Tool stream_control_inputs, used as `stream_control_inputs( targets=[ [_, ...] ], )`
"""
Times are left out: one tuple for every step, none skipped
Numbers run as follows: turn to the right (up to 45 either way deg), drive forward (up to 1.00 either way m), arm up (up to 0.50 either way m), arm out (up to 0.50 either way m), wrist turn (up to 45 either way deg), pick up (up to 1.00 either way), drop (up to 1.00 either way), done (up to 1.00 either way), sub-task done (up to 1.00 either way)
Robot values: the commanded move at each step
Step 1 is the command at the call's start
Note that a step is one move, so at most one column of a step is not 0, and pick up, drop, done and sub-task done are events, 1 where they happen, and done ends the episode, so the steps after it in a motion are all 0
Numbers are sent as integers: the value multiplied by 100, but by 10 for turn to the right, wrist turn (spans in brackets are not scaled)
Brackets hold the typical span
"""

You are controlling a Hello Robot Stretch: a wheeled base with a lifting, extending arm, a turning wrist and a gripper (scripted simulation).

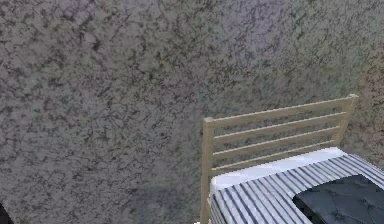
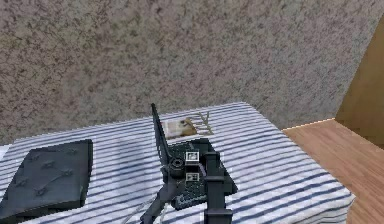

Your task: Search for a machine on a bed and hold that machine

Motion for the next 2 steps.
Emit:
stream_control_inputs(
  targets=[
    [0,0,0,0,450,0,0,0,0],
    [0,0,0,0,450,0,0,0,0]
  ],
)
